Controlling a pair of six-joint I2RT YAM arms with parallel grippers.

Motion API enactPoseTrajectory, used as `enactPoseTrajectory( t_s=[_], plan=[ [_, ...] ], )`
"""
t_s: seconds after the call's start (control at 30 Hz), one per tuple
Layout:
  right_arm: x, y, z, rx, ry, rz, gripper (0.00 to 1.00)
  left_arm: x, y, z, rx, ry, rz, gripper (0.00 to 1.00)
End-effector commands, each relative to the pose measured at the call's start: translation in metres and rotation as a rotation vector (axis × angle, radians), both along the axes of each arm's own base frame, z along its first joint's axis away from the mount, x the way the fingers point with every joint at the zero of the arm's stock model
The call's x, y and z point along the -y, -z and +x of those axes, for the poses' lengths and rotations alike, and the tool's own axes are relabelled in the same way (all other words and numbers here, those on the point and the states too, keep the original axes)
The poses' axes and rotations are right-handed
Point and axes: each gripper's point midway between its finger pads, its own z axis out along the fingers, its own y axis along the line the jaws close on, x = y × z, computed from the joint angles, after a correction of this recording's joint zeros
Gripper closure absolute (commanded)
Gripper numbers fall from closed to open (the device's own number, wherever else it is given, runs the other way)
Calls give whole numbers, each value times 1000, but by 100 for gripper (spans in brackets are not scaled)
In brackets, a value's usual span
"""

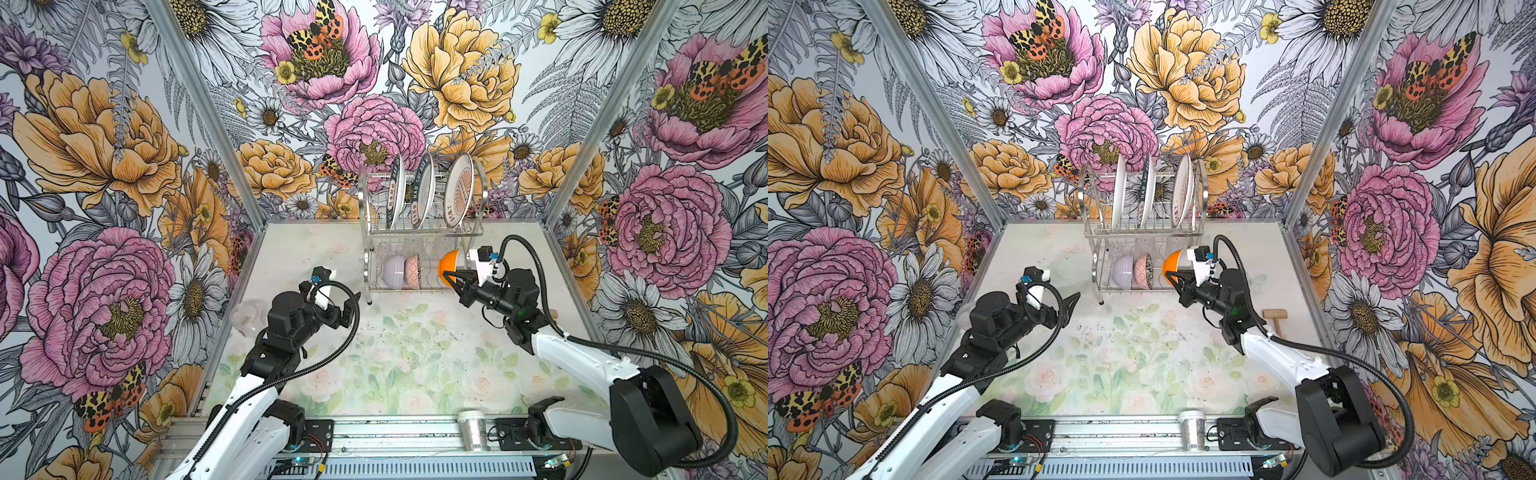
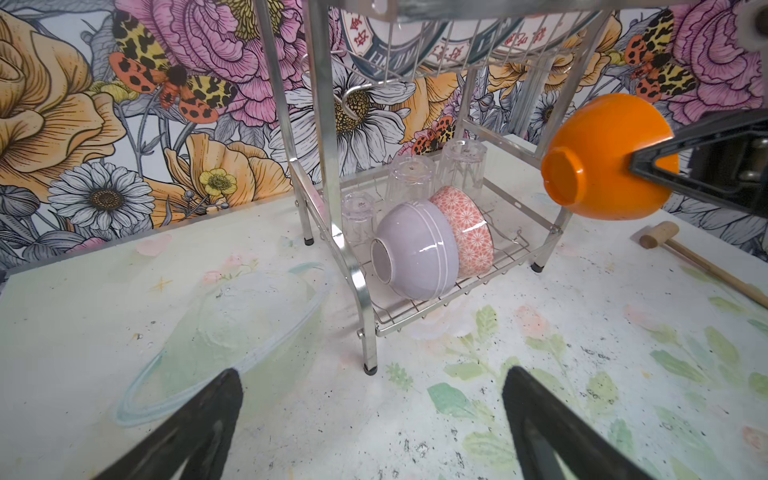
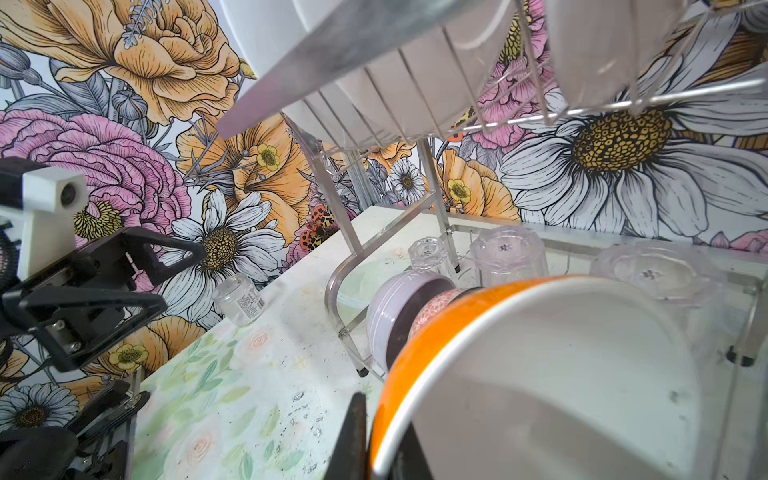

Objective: Unload the mixed dishes from the dish rack
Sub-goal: 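Pull the orange bowl out of the rack with the right gripper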

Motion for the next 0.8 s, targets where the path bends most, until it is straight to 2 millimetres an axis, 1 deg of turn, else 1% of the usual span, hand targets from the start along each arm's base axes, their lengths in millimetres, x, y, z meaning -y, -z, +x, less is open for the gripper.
enactPoseTrajectory(
  t_s=[0.0,0.2,0.33,0.43,0.53,0.73,0.77],
  plan=[
    [5,3,-16,17,7,-85,100,-7,-21,4,32,-21,-46,1],
    [3,2,-43,25,-24,-209,100,-16,-22,14,-24,-37,-137,1],
    [-11,4,-59,54,-72,-301,100,-20,-23,20,-40,-45,-146,1],
    [-27,6,-67,81,-125,-352,100,-28,-26,28,-42,-75,-148,1],
    [-45,12,-73,92,-188,-429,100,-39,-23,36,-59,-123,-151,1],
    [-88,28,-88,116,-338,-596,100,-57,-7,47,-140,-183,-165,1],
    [-99,32,-96,124,-379,-617,100,-60,-4,48,-154,-191,-164,1]
  ],
)
